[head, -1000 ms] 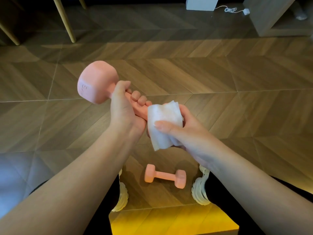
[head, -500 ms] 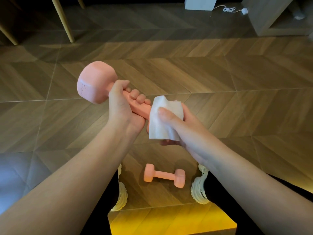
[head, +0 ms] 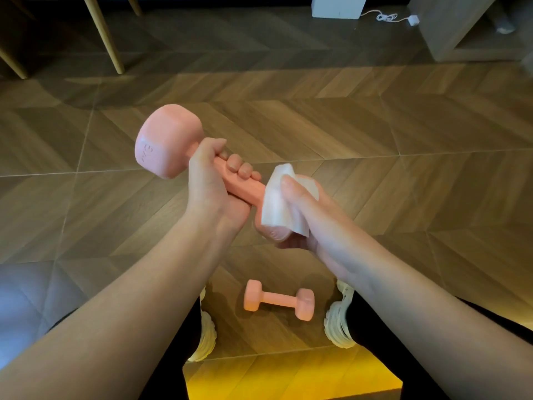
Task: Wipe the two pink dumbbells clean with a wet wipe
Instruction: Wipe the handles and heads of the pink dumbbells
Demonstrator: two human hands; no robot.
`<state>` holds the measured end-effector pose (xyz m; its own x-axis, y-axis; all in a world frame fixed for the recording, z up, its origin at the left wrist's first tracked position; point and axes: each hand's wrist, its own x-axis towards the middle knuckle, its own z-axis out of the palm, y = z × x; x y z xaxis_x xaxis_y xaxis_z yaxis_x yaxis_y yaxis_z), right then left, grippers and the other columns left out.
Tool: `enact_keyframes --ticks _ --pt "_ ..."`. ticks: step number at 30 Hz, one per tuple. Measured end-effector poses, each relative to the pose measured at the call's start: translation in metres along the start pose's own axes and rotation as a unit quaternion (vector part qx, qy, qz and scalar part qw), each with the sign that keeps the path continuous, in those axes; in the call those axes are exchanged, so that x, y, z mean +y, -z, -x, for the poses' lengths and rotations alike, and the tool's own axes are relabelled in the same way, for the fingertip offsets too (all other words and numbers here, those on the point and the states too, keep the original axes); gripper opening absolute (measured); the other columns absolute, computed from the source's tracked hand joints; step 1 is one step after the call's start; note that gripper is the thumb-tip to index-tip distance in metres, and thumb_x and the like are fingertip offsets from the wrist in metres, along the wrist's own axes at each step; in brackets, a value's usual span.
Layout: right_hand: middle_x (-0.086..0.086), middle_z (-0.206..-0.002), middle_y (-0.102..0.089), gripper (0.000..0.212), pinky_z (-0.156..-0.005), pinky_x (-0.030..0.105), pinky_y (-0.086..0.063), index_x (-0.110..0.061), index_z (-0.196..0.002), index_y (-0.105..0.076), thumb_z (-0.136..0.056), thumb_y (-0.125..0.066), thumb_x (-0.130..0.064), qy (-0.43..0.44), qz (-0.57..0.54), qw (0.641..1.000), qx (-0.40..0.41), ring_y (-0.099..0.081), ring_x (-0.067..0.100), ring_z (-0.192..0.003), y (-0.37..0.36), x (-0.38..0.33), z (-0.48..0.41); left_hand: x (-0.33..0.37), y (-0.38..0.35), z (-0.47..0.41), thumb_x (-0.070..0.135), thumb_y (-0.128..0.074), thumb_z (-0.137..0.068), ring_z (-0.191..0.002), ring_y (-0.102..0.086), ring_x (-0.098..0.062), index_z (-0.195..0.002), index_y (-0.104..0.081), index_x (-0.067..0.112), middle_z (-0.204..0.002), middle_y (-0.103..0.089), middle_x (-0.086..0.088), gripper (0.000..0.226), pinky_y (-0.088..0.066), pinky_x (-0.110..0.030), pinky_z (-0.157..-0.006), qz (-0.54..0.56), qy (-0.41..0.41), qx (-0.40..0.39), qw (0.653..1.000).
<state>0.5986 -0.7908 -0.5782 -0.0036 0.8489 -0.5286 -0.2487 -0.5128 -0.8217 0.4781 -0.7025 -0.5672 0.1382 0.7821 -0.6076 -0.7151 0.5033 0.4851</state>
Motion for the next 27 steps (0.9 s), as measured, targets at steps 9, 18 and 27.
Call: enact_keyframes --ticks 9,18,27 --pt "0.015 -0.115 -0.065 0.058 -0.088 0.053 -0.057 -0.017 -0.128 -0.057 -0.075 -0.075 -0.034 -0.078 -0.156 0.976 -0.133 -0.065 0.032 -0.105 0.011 -0.009 0.005 0.010 0.003 0.003 0.017 -0.046 -0.088 -0.041 -0.023 -0.012 -0.060 -0.033 0.019 -0.050 -0.023 0.006 0.031 -0.030 -0.023 -0.044 0.043 -0.016 -0.021 0.999" --pt "0.017 -0.117 -0.064 0.063 -0.071 0.040 -0.057 -0.019 -0.130 -0.054 -0.078 -0.069 -0.049 -0.047 -0.115 0.991 -0.053 -0.066 0.027 -0.096 0.001 -0.005 0.002 0.004 0.000 0.002 0.017 -0.046 -0.088 -0.040 -0.026 -0.013 -0.058 -0.035 0.019 -0.047 -0.027 0.005 0.032 -0.034 -0.023 -0.044 0.013 -0.029 -0.065 0.997" --pt "-0.006 -0.122 -0.062 0.065 -0.084 0.035 -0.059 -0.044 -0.116 -0.056 -0.060 -0.086 -0.031 0.053 0.024 0.997 -0.046 -0.066 0.014 -0.108 0.009 0.000 0.001 0.003 0.001 -0.001 0.018 -0.052 -0.091 -0.039 -0.029 -0.010 -0.065 -0.034 0.020 -0.049 -0.029 0.007 0.031 -0.034 -0.020 -0.046 0.018 -0.015 0.026 0.999"
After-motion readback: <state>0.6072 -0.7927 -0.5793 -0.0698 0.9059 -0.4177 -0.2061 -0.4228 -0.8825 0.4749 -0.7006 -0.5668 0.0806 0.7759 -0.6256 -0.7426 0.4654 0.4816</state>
